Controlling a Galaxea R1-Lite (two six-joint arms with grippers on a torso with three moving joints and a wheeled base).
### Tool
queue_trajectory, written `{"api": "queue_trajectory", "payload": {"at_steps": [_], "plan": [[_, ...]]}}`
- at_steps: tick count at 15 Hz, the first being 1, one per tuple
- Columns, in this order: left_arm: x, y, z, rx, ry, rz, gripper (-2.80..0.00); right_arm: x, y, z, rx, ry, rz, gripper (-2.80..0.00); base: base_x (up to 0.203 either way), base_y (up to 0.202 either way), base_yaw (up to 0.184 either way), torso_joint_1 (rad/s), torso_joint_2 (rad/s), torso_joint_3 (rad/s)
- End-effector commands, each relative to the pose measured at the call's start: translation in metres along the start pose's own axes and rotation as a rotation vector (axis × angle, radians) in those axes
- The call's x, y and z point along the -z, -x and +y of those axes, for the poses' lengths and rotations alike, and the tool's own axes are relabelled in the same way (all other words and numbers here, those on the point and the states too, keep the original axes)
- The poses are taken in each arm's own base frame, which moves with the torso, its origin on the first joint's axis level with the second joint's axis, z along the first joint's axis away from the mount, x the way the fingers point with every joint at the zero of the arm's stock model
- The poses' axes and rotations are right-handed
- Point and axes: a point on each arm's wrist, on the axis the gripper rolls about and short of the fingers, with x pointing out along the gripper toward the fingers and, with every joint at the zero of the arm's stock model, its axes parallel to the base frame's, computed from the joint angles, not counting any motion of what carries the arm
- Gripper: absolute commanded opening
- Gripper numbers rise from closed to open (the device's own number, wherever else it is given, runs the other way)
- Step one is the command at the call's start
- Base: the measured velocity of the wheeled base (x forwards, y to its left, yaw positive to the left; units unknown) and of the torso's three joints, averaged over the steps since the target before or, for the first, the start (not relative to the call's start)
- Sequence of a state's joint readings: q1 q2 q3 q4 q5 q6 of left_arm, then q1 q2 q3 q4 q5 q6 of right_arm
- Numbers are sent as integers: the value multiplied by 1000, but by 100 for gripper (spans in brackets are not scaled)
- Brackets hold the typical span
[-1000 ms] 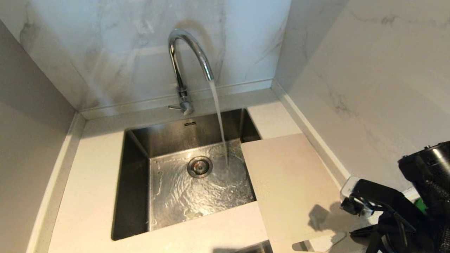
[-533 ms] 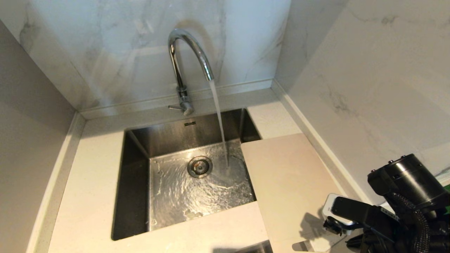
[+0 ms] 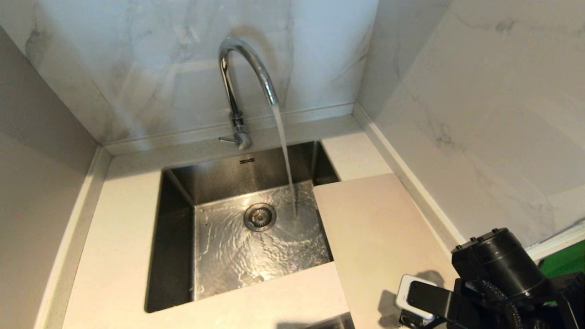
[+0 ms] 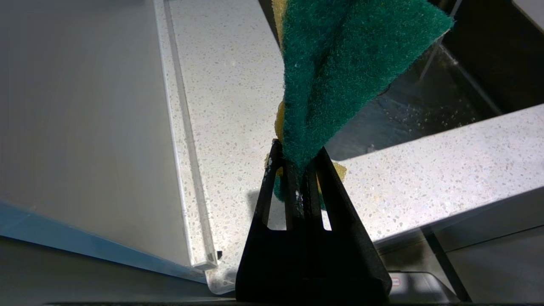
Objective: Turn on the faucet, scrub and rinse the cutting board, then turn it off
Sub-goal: Pick up the cutting board
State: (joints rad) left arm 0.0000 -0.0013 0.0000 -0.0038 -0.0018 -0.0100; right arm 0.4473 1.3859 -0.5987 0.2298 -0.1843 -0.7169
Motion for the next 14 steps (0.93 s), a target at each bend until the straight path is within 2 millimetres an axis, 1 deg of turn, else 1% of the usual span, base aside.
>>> {"api": "queue_trajectory", "payload": {"at_steps": [1,4,7,9,12,14], "plan": [[0,0,0,0,1,2,-280,3,2,7,-8,51,-6,0,0,0,0,0,0,0],[0,0,0,0,1,2,-280,1,-1,15,-40,91,-6,0,0,0,0,0,0,0],[0,0,0,0,1,4,-280,5,-5,25,-75,148,14,0,0,0,0,0,0,0],[0,0,0,0,1,2,-280,8,-6,27,-84,207,19,0,0,0,0,0,0,0],[0,0,0,0,1,2,-280,6,-8,29,-102,246,12,0,0,0,0,0,0,0],[0,0,0,0,1,2,-280,4,-8,27,-90,356,-8,0,0,0,0,0,0,0]]}}
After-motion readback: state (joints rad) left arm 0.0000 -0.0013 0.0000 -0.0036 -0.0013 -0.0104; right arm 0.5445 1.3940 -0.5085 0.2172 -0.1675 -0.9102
